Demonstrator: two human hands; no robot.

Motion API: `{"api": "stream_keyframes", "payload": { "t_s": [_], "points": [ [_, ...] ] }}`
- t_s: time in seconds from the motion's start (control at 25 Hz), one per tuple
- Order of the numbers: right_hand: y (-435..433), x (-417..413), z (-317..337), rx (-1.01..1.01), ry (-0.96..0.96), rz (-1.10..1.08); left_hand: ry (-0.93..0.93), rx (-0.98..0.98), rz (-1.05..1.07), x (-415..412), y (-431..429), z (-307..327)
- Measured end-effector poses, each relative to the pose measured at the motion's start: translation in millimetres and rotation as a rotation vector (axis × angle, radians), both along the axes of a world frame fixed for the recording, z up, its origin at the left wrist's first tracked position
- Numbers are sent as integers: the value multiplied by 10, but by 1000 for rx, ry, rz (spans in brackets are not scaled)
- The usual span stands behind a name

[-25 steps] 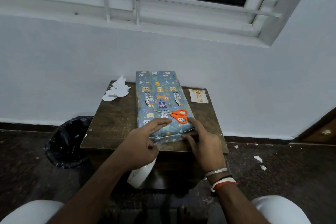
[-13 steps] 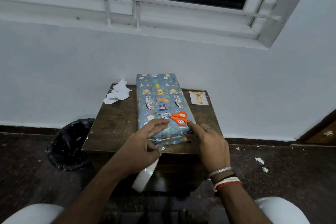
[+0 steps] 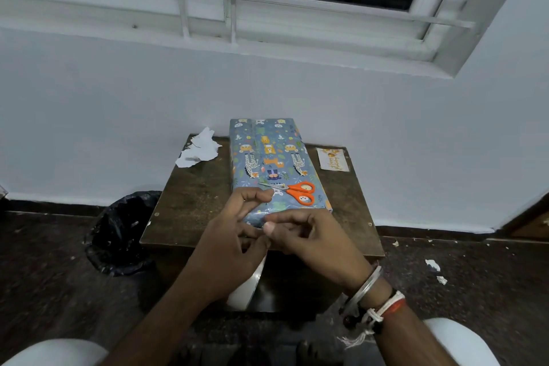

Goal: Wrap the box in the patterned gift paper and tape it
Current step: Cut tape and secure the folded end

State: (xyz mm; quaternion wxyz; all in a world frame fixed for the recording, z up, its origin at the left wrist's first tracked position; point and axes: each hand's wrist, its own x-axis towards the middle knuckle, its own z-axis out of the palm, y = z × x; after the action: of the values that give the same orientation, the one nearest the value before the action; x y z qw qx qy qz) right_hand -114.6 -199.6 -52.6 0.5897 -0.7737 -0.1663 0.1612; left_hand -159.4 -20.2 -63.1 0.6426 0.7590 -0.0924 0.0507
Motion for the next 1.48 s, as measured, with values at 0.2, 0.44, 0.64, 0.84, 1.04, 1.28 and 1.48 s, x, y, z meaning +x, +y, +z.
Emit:
{"api": "stream_keyframes", "payload": {
  "t_s": [0.2, 0.44, 0.64, 0.84, 1.04, 1.28, 1.48],
  "points": [
    [29, 49, -9, 52, 15, 38, -11, 13, 23, -15, -19, -22],
    [1, 26, 72, -233, -464, -61, 112, -7, -23, -4, -41, -15],
    [-24, 47, 53, -255, -662, -96, 168, -27, -14, 21, -127, 17],
    [-46, 87, 35, -240, -644, -118, 258, -231, 5, 26, -218, 35],
    [-66, 107, 41, -174, -593, -193, 321, -399, 50, 45, -210, 9],
    [-45, 92, 40, -177, -543, -251, 349, -490, 41, 48, -203, 33],
    [-7, 93, 65, -254, -509, -424, 382, -463, 6, 70, -136, 44]
  ]
}}
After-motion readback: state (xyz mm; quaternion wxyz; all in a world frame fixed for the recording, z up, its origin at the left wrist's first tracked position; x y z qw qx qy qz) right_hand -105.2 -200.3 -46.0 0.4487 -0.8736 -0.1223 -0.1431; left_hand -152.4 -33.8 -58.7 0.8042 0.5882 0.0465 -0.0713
